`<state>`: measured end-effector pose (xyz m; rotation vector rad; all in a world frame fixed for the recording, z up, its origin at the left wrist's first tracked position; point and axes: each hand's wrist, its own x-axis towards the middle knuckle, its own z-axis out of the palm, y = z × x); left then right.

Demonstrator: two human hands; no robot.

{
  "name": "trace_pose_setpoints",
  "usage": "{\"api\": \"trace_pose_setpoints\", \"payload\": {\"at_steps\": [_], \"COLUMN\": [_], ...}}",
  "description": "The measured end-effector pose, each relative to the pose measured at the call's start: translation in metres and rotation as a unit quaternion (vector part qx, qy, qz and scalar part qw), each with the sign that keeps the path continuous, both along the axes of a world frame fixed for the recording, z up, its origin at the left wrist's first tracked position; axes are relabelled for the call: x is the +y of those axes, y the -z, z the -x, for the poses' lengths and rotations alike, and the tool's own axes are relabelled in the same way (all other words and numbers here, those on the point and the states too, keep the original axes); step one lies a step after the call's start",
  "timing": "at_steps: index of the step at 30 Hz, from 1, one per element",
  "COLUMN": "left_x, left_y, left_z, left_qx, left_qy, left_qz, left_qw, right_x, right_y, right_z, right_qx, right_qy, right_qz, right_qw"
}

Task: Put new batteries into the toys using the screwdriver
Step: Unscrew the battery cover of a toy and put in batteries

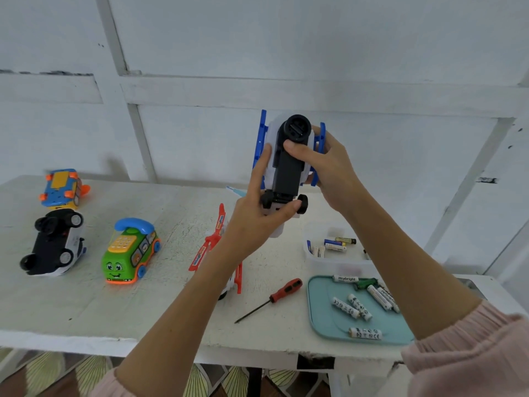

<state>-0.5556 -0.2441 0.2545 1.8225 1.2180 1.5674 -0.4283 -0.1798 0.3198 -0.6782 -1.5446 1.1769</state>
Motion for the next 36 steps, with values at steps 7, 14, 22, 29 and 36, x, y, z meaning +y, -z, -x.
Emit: {"api": "trace_pose_setpoints", "payload": {"at_steps": [7,14,22,29,36], "left_x": [0.002,0.008,0.006,0.007,0.010], "left_y": [0.007,0.016,0.026,0.031,0.028], "left_z": [-0.006,0.002,0.016,0.022,0.030], "left_qx": [-0.044,-0.027,-0.006,0.009,0.031], "left_qy": [-0.006,-0.034,-0.060,-0.072,-0.087], "left_qz": [-0.031,-0.054,-0.059,-0.065,-0.077], "left_qw": [0.999,0.998,0.996,0.995,0.993], "right_x": [0.001,0.000,-0.012,-0.010,-0.011], "right_y": [0.000,0.045,0.138,0.182,0.172], "right_z": [-0.011,-0.033,-0.031,-0.018,-0.022], "right_qx": [-0.023,-0.076,-0.390,-0.549,-0.463], "right_qy": [-0.094,-0.022,-0.073,-0.129,-0.095], "right_qz": [-0.014,0.021,-0.100,-0.220,-0.174], "right_qw": [0.995,0.997,0.913,0.796,0.864]}}
